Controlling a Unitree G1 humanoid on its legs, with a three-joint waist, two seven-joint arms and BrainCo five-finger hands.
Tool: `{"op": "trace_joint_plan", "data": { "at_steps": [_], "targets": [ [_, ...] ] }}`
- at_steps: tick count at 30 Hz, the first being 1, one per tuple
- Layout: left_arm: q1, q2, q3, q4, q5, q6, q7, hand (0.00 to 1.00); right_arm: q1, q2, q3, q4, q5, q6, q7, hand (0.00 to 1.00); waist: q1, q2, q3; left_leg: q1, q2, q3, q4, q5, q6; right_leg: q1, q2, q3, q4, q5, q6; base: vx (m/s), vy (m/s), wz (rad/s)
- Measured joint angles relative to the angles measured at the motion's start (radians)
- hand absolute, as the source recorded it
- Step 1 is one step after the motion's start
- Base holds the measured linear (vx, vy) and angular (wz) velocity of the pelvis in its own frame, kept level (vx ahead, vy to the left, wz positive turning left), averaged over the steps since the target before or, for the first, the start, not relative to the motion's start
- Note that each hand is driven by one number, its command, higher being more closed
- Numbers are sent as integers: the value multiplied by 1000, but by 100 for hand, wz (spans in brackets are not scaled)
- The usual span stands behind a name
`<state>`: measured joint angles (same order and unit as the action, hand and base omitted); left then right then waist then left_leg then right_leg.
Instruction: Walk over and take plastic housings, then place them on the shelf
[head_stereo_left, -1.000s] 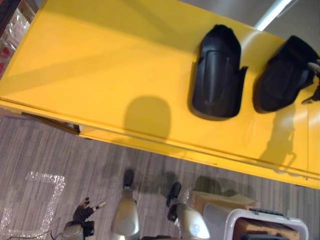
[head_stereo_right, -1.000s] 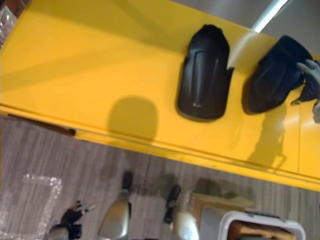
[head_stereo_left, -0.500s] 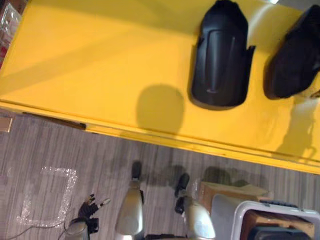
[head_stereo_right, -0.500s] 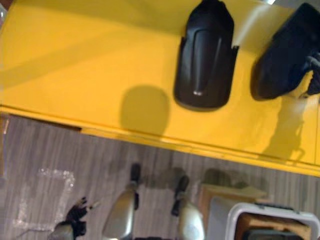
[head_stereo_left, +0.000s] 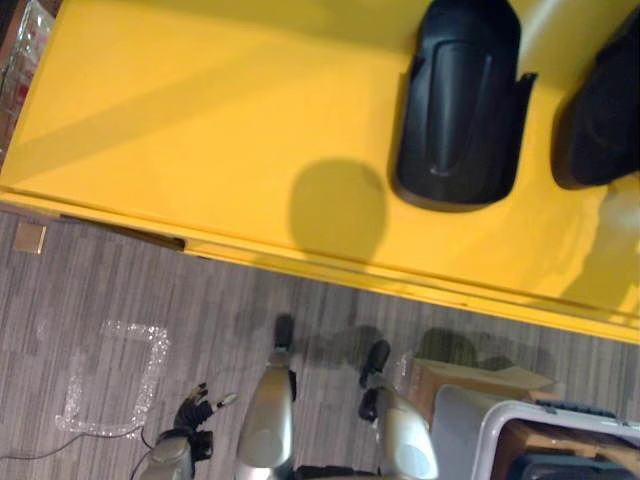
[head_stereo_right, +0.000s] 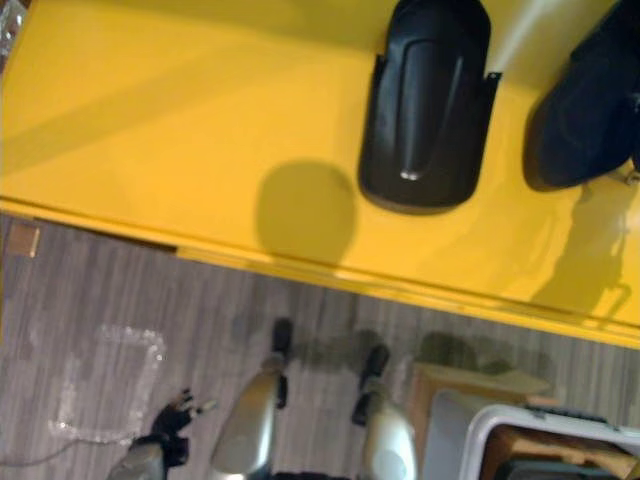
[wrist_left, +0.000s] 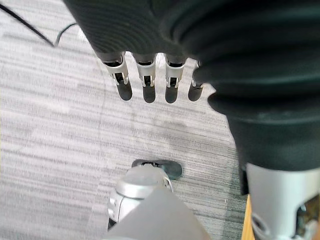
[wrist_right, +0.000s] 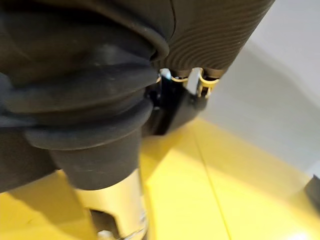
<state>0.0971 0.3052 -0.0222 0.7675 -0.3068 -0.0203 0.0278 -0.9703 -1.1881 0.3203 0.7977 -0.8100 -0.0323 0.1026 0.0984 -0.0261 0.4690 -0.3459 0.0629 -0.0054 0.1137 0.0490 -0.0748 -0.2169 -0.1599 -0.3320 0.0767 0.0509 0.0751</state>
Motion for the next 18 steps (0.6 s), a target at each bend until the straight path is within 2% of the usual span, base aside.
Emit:
{"op": "trace_joint_plan", "data": {
  "at_steps": [6,14,18],
  "targets": [
    [0,0,1,-2,1,0,0,0,-14,-1,11,5,2,7,4,100,3,0,0,-1,0,-2,0,2,0,-1,0,-1,1,5,8,16,1,0],
    [0,0,15,-23,2,1,0,0,12,-1,33,-1,12,-21,35,100,7,0,0,16,3,0,-1,2,-1,17,2,-1,0,5,8,10,1,0],
    [2,2,25,-36,2,3,0,0,44,-2,23,-19,38,-37,81,100,10,-1,-1,44,6,3,-7,1,-2,43,5,0,-2,2,3,3,0,-3]
  ]
}}
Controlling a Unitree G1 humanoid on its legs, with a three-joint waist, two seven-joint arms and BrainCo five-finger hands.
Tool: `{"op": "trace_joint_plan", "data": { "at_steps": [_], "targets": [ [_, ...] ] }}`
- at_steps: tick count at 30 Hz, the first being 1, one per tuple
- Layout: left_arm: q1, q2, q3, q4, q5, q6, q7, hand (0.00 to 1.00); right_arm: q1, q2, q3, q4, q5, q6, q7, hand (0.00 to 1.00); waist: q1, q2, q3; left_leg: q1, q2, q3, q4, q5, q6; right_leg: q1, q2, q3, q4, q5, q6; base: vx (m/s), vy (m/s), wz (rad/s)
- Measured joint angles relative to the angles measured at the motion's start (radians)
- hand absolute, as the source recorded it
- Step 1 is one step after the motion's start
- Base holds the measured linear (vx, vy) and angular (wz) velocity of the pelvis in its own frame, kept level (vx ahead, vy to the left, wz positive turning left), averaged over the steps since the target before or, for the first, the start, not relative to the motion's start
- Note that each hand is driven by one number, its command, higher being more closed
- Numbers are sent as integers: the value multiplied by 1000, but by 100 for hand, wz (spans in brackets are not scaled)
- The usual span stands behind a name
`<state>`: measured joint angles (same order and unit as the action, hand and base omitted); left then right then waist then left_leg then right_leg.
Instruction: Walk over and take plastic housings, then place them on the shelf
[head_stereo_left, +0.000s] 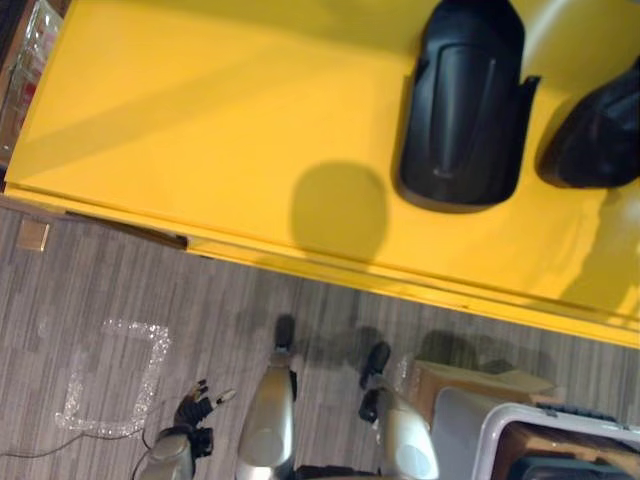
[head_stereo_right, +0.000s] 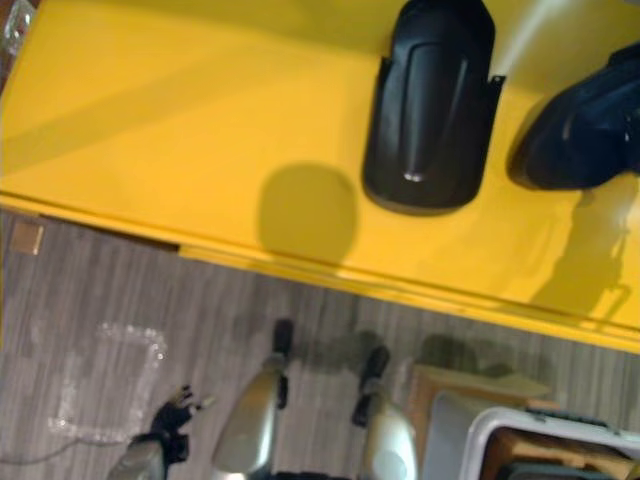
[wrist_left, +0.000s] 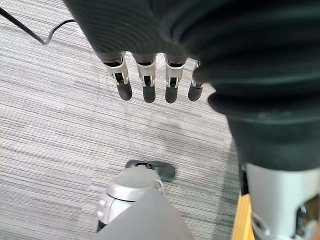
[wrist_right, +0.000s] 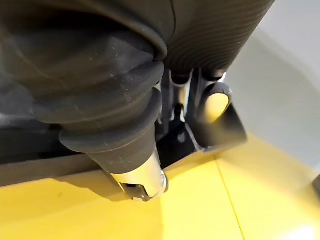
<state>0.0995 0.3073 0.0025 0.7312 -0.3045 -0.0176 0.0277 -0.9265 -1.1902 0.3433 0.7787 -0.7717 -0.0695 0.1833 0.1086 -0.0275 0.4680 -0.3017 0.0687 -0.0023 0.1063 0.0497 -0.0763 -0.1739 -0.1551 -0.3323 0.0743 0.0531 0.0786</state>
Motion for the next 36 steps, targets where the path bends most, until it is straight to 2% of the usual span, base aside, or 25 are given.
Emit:
{"op": "trace_joint_plan", "data": {
  "at_steps": [3,9,13,15,16,18,23,28,31,36],
  "targets": [
    [0,1,24,-14,1,1,-1,0,26,0,-26,-30,32,-3,38,100,0,-2,-1,11,3,8,-12,3,-2,1,1,5,0,-1,-1,1,1,-6],
    [8,6,40,-17,7,3,-1,0,100,0,-59,-56,97,13,49,100,3,-20,-9,44,11,12,-40,10,-5,22,4,6,-6,1,1,36,-7,-2],
    [15,7,49,-21,10,5,-2,0,142,26,-87,-60,172,99,52,100,6,-36,-16,65,11,13,-46,10,-5,45,4,6,-15,3,4,0,0,0],
    [18,7,63,-21,10,5,-2,0,142,54,-128,-53,262,169,43,100,5,-39,-17,77,10,14,-54,11,-5,54,3,6,-17,3,4,0,6,-2],
    [18,7,64,-21,10,5,-1,0,142,55,-131,-52,270,175,39,100,5,-39,-17,78,10,14,-56,12,-6,54,4,6,-18,3,4,0,0,0],
    [19,5,64,-20,10,15,-1,0,142,83,-184,-36,374,237,25,100,4,-40,-18,91,10,15,-80,26,-6,57,4,6,-21,4,6,0,0,0],
    [24,-2,64,-12,10,21,-1,0,140,146,-239,9,484,287,9,100,-1,-54,-25,111,11,16,-95,33,-8,72,4,5,-26,6,8,0,0,0],
    [26,-4,64,-12,10,22,-1,0,122,172,-283,33,546,307,-12,100,-1,-66,-32,115,10,14,-95,33,-8,78,1,3,-27,7,10,0,0,0],
    [36,-7,65,-12,10,22,0,0,92,193,-283,56,604,307,-15,100,-2,-69,-33,130,10,13,-98,33,-8,97,1,2,-29,6,10,-10,1,0],
    [38,-23,65,-5,10,24,0,0,73,211,-283,60,634,296,-28,100,8,-70,-34,133,11,10,-105,40,-7,98,1,-3,-30,5,13,-18,1,2]
  ]
}}
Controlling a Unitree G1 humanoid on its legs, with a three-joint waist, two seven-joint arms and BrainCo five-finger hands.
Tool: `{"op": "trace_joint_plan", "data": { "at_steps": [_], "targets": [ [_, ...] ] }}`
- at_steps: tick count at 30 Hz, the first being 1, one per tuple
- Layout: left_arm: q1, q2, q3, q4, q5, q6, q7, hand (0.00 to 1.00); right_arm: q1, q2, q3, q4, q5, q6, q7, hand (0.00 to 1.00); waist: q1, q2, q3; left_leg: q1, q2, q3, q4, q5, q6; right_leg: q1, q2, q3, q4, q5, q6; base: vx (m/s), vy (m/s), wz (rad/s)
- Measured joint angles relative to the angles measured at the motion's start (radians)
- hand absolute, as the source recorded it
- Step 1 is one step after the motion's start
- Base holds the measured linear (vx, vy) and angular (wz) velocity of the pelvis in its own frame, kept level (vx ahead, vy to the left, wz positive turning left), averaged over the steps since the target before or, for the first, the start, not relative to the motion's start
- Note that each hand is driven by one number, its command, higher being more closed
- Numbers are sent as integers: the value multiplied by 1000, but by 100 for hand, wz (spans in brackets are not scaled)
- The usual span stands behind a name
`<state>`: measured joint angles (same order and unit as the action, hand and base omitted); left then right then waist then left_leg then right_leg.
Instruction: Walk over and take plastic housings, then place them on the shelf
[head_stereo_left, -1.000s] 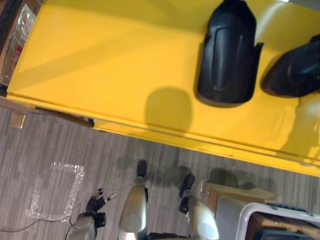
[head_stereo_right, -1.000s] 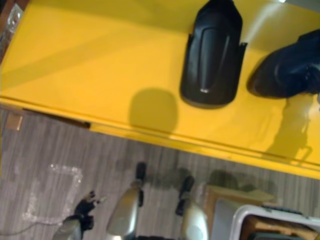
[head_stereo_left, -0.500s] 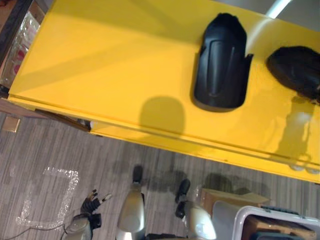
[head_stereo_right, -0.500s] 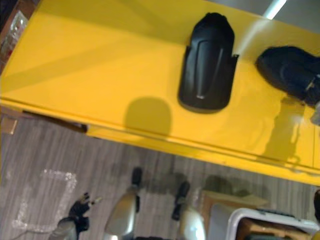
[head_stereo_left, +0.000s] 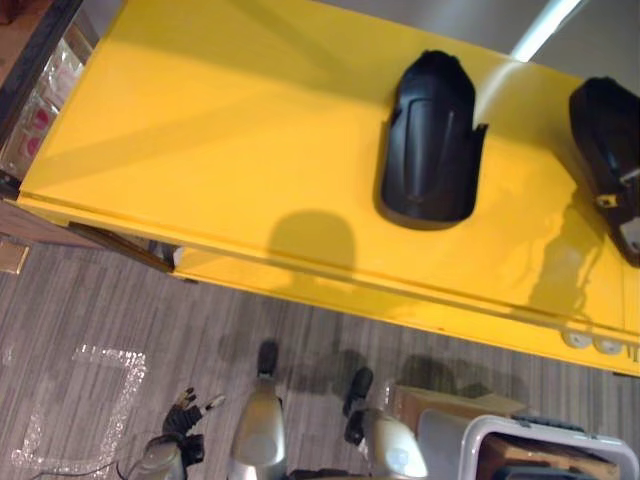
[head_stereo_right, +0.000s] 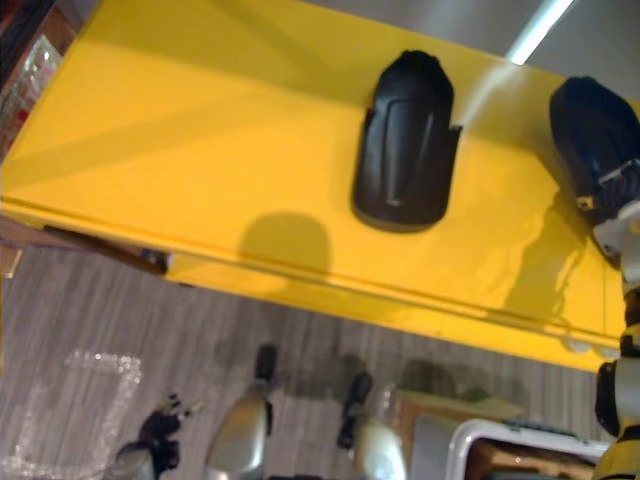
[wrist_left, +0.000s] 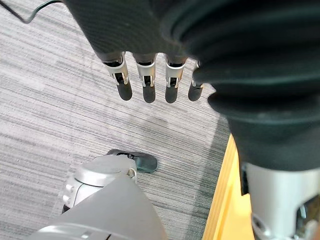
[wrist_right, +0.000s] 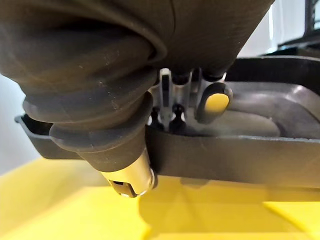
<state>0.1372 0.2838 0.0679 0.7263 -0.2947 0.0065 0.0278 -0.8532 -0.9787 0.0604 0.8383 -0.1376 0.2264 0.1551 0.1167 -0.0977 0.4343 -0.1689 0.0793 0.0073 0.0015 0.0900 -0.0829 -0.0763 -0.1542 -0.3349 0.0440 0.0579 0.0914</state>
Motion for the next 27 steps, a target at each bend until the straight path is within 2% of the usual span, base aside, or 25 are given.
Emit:
{"op": "trace_joint_plan", "data": {
  "at_steps": [4,8,10,12,16,19,27],
  "targets": [
    [0,-21,-2,-1,0,3,0,0,-37,10,3,17,100,-6,-8,100,5,-1,0,12,-3,-9,-32,20,0,8,-1,-14,0,0,1,-2,-3,8],
    [0,-21,-3,1,0,9,0,0,-111,36,13,42,195,6,-32,100,11,-3,-1,11,-3,-19,-32,24,-2,8,-1,-21,1,0,1,-9,-6,6],
    [0,-22,-4,1,0,17,0,0,-139,51,13,45,256,27,-47,100,19,-3,-1,12,-3,-21,-32,25,-2,9,0,-22,4,-1,0,0,0,0],
    [-1,-25,-13,4,11,17,0,0,-151,55,13,56,329,67,-74,100,33,-3,-1,16,-5,-22,-32,27,-1,9,0,-22,14,-6,-1,0,0,0],
    [-4,-29,-35,42,37,17,-4,0,-158,70,9,74,439,111,-85,100,36,-3,-1,48,-6,-22,-52,35,0,26,-2,-22,27,-17,-2,0,0,0],
    [-4,-32,-43,46,38,16,-11,0,-160,79,-11,80,472,141,-85,100,36,-6,-3,64,-6,-22,-65,38,2,27,-2,-21,46,-36,-1,0,0,0],
    [-12,-40,-45,66,38,16,-16,0,-170,101,-41,107,476,144,-85,100,35,-6,-4,79,-1,-19,-66,46,-6,29,-2,-19,67,-46,-5,-7,-20,-1]
  ]
}}
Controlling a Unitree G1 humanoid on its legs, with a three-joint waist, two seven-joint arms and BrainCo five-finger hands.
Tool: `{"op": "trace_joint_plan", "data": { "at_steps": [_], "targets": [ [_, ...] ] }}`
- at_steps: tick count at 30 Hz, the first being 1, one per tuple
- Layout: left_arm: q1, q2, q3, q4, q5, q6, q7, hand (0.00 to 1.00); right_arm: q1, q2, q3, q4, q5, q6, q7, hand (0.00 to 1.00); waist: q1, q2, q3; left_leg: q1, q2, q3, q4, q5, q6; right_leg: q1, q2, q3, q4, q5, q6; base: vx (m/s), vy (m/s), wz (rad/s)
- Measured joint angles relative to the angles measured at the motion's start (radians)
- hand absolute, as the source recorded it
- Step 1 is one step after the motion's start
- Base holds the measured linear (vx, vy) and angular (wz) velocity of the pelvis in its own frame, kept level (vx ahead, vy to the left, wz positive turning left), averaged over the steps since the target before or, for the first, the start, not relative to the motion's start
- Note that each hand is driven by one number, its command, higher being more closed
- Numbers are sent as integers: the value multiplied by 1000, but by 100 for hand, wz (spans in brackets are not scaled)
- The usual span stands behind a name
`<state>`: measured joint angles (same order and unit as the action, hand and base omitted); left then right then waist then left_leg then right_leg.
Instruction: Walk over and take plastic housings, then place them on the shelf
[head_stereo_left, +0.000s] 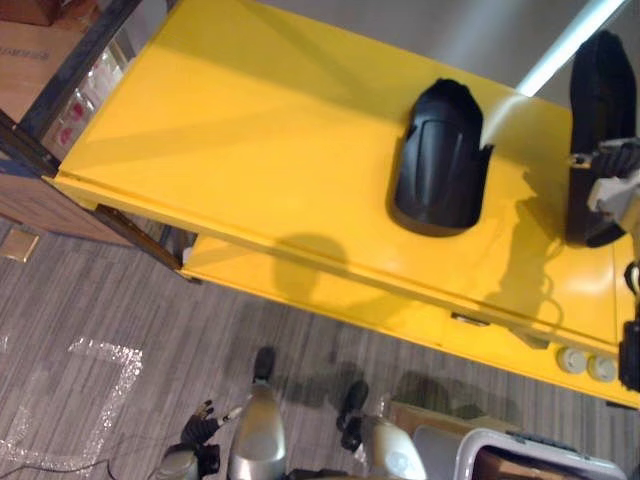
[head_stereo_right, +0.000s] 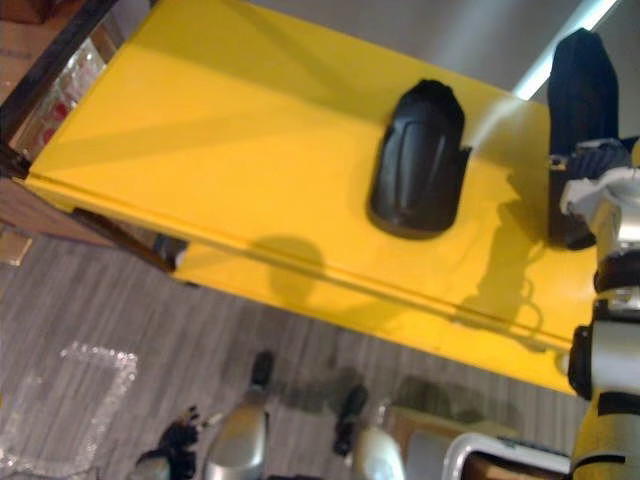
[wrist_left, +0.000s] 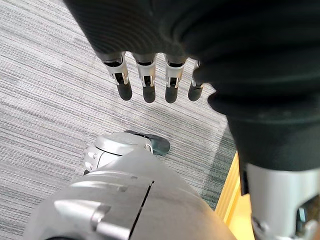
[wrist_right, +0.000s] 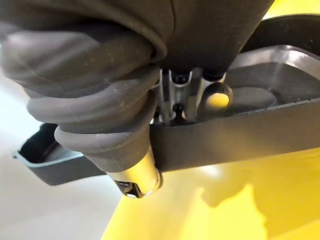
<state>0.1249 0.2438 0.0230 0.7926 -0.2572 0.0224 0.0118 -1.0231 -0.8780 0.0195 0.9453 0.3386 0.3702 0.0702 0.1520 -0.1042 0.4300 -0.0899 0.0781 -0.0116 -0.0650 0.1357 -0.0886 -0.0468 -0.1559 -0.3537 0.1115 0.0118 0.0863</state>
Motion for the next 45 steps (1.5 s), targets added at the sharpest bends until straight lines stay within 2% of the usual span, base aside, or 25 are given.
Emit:
{"op": "trace_joint_plan", "data": {
  "at_steps": [12,15,21,30,31,39,41,42,43,45],
  "targets": [
    [-5,1,-7,15,-7,1,-22,0,-7,11,-34,44,-39,0,26,100,3,0,-6,-6,-1,3,5,-1,0,-7,-2,3,0,-3,-3,0,0,0],
    [-7,0,-27,20,-9,0,-21,0,-8,9,-33,52,-38,-2,18,100,4,3,-29,-36,-3,0,7,-1,-1,-36,-4,2,6,-3,-3,-4,-19,4],
    [-46,-7,-48,54,-16,-1,-21,0,-16,-3,-30,56,56,-7,-71,100,6,23,-29,-77,-7,-6,42,-4,3,-74,-18,1,38,-14,2,3,-9,2],
    [-77,-17,-80,93,-21,-23,-16,0,-23,-25,-30,55,120,-9,-51,100,2,41,-37,-126,-9,-5,115,-35,8,-110,-28,9,69,-23,3,-27,-11,-2],
    [-78,-17,-83,94,-21,-23,-16,0,-22,-27,-30,55,120,-9,-41,0,1,42,-37,-127,-8,-5,120,-36,8,-110,-29,9,72,-23,3,0,0,0],
    [-86,-18,-87,101,-30,-36,-16,0,-18,9,-33,86,125,-8,38,0,3,47,-43,-171,-9,-7,182,-53,12,-131,-35,16,86,-19,9,-12,3,0],
    [-86,-19,-87,102,-50,-36,-15,0,-2,49,-38,130,180,11,54,0,5,45,-46,-177,-9,-5,182,-53,13,-138,-35,18,86,-19,9,0,0,0],
    [-86,-21,-87,102,-51,-36,-15,0,5,64,-39,146,194,14,57,0,6,48,-47,-182,-9,-5,182,-53,13,-141,-35,19,86,-19,9,0,0,0],
    [-86,-30,-88,104,-51,-36,-14,0,13,70,-87,133,220,-9,62,0,3,66,-49,-192,-12,-3,189,-53,13,-149,-36,21,81,-18,10,0,0,0],
    [-85,-37,-87,113,-51,-36,-14,0,16,66,-86,134,234,-6,62,0,4,84,-58,-193,-12,0,188,-53,14,-146,-36,22,71,-16,12,4,7,-4]
  ]
}}
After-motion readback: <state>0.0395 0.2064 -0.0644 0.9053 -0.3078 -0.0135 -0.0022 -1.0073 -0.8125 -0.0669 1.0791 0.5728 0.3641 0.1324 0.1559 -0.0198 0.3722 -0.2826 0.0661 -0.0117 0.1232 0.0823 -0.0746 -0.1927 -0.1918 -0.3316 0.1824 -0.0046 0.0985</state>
